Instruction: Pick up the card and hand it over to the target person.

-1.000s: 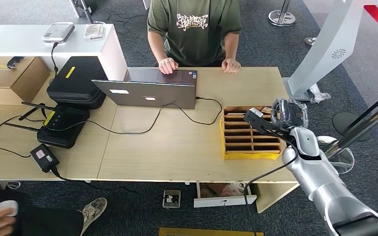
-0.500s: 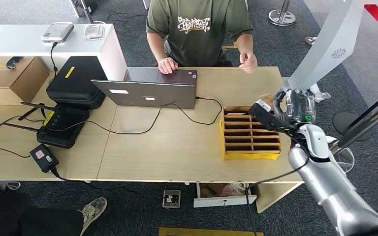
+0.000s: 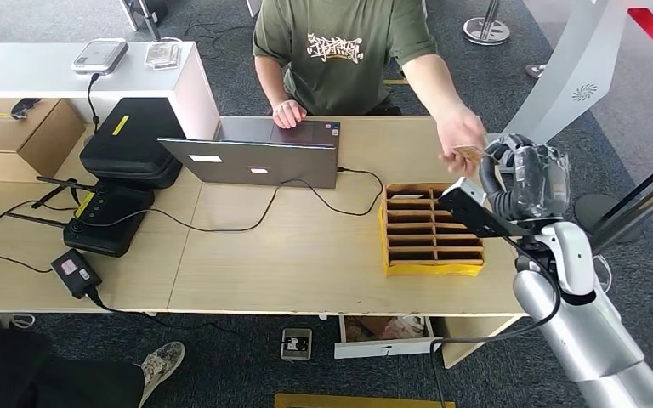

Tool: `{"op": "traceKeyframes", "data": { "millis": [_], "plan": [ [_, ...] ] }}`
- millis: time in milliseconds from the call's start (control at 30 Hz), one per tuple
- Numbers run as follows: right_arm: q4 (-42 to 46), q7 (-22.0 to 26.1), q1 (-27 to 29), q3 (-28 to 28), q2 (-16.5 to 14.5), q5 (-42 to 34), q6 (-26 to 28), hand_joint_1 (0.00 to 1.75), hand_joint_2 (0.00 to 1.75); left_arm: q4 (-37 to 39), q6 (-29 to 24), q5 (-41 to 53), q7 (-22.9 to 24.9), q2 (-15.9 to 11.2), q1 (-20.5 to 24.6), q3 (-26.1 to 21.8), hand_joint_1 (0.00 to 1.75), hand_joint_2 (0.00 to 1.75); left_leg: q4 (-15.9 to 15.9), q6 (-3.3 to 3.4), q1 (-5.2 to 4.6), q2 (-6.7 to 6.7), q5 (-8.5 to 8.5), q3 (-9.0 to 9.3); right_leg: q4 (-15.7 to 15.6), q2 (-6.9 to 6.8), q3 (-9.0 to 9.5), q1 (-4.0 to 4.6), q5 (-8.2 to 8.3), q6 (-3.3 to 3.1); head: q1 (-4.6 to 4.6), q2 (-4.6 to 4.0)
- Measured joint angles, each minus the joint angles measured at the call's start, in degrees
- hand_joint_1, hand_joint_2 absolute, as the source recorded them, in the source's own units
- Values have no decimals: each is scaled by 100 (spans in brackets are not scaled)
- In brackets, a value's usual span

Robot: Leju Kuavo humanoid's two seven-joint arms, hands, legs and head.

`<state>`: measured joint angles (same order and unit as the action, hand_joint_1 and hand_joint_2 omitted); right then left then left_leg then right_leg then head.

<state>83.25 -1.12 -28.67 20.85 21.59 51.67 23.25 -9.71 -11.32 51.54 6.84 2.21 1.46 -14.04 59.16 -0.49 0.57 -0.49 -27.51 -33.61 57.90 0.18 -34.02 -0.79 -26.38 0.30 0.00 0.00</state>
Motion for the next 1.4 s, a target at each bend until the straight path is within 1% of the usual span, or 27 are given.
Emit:
{"op": "traceKeyframes", "data": {
  "millis": [67, 267, 333, 367, 433, 500, 567, 700, 767, 833, 900, 1000, 1100, 1267, 1400],
  "plan": [
    [11, 18, 37, -2, -16, -32, -1, 0, 175, -5, -11, 33, 8, 5, -3, 27, 0, 0, -1, 0, 0, 1, 0, 1, -1, 1, 1, 0, 0, 0, 0, 0],
    [106, 73, 201, -15, 25, -56, 51, 0, 175, -19, -64, 124, -24, 58, -12, 108, 0, 0, -6, 2, 1, 0, 0, 8, -8, -1, 10, 2, 1, 0, 0, 0],
    [142, 213, 307, -72, -25, -402, 38, 0, 175, -13, -90, 117, -59, 83, -13, 95, 0, 0, -9, 2, 1, 3, 1, 11, -12, 0, 13, 2, 3, 0, 0, 0],
    [170, 325, 386, -116, -78, -735, -9, 0, 175, -8, -100, 109, -79, 92, -13, 82, 0, 0, -12, 3, 1, 3, 1, 15, -16, 1, 17, 2, 3, 0, 0, 0],
    [245, 648, 641, -273, -257, -1823, -221, 0, 175, -2, -107, 88, -105, 109, -18, 51, 0, 0, -7, 1, 1, -1, 1, 8, -10, -2, 11, 1, 1, 0, 0, 0],
    [357, 1016, 1023, -503, -501, -3074, -392, 0, 175, 2, -94, 74, -132, 124, -24, 25, 0, 0, -11, 1, 3, -4, 1, 12, -14, -5, 16, 3, 1, -1, 0, 0],
    [470, 1234, 1368, -646, -670, -3777, -417, 0, 175, 5, -83, 76, -145, 130, -30, 16, 0, 0, -11, -1, 4, -8, 1, 12, -14, -9, 17, 5, 0, -1, 0, 0],
    [779, 1488, 1968, -846, -909, -5036, -770, 0, 175, 7, -71, 104, -164, 112, -40, 18, 0, 0, -10, -2, 6, -15, -2, 10, -12, -15, 17, 6, -6, 0, 0, 0],
    [894, 1516, 2201, -874, -998, -5337, -915, 0, 175, 9, -55, 122, -180, 98, -44, 27, 0, 0, -9, -3, 6, -13, -3, 8, -10, -14, 14, 6, -8, 1, 0, 0],
    [993, 1557, 2403, -835, -1070, -5480, -1067, 0, 175, 11, -25, 157, -205, 95, -51, 57, 0, 0, -6, -3, 5, -11, -4, 3, -6, -12, 9, 5, -9, 2, 0, 0],
    [1066, 1646, 2514, -765, -1121, -5458, -1151, 0, 175, 10, 7, 179, -231, 109, -55, 78, 0, 0, -4, -4, 5, -12, -5, 1, -4, -11, 6, 5, -9, 4, 0, 0],
    [1118, 1750, 2536, -594, -1212, -5018, -1102, 0, 175, 4, 54, 190, -262, 153, -56, 90, 0, 0, -5, -3, 3, -6, -5, 1, -3, -6, 4, 3, -11, 6, 0, 0],
    [1093, 1695, 2493, -475, -1334, -4631, -1020, 0, 175, -12, 61, 215, -301, 195, -60, 116, 0, 0, -6, -3, 3, 5, -6, 3, -4, 4, 4, 3, -9, 6, 0, 0],
    [988, 1596, 2464, -565, -1580, -4463, -1147, 0, 175, -3, 113, 244, -463, 189, -49, 153, 0, 0, -3, -4, 3, 2, -5, -2, -1, 3, 0, 2, -8, 8, 0, 0],
    [996, 1458, 2527, -723, -1737, -4443, -1434, 0, 175, 0, 172, 300, -551, 142, -34, 208, 0, 0, -4, -4, 3, 0, -5, 0, -2, 2, 2, 3, -9, 7, 0, 0]
  ]
}}
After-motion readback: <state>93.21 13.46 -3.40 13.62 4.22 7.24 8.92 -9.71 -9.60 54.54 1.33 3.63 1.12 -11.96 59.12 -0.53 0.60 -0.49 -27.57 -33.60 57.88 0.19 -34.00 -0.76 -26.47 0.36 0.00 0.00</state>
